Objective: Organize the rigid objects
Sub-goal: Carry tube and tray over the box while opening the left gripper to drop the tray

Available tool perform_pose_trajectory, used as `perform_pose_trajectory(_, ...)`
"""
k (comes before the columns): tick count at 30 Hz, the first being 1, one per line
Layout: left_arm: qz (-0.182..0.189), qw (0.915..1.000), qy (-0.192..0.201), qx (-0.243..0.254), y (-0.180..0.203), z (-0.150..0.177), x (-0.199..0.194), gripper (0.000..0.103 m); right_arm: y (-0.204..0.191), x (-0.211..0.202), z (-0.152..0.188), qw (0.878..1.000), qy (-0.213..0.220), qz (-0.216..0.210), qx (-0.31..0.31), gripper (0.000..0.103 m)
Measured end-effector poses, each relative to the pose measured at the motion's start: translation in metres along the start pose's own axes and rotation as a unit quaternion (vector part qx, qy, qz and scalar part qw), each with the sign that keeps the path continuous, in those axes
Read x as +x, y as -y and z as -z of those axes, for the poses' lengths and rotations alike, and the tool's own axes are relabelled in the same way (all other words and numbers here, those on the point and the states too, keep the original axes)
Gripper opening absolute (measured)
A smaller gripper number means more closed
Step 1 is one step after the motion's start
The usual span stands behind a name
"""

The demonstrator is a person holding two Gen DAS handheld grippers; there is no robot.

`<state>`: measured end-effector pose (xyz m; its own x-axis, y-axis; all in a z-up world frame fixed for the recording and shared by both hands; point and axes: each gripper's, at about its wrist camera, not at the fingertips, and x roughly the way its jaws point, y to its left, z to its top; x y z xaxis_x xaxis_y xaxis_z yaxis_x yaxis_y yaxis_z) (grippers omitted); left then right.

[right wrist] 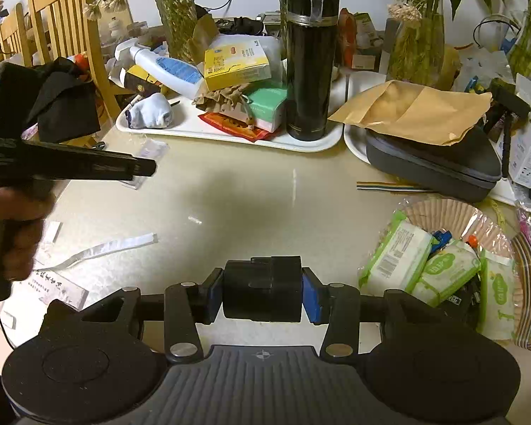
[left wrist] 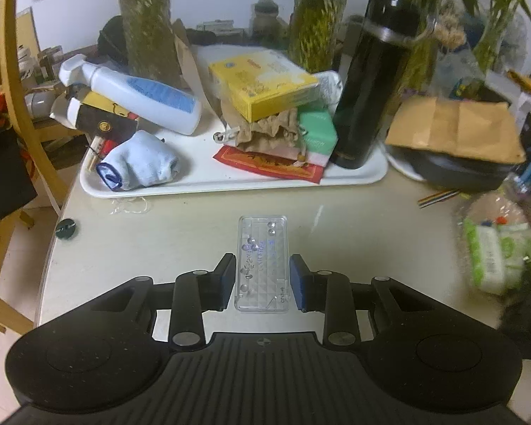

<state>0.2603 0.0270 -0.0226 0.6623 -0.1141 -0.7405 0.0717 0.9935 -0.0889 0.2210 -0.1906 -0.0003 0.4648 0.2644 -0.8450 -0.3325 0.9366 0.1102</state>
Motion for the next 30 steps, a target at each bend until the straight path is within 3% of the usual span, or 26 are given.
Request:
perform_pose_trajectory(7, 0.020, 0.9995, 0.012, -0.021, 0.004, 0.006, -0.039, 0.032, -0.001, 0.001, 0.000, 1.000, -0.001, 0.002, -0.001, 0.048)
perform_pose_trajectory(16, 0.041, 0.9989, 0.019, -0.011, 0.021, 0.027, -0.084, 0.032, -0.009, -0.006, 0.004, 1.000, 0.001, -0.010, -0.004, 0.048)
perform_pose_trajectory(30, 0.021, 0.9995, 0.025, -0.002, 0.023, 0.064, -0.132, 0.032, -0.017, -0.028, 0.013, 1.000, 0.023, -0.017, -0.001, 0.048)
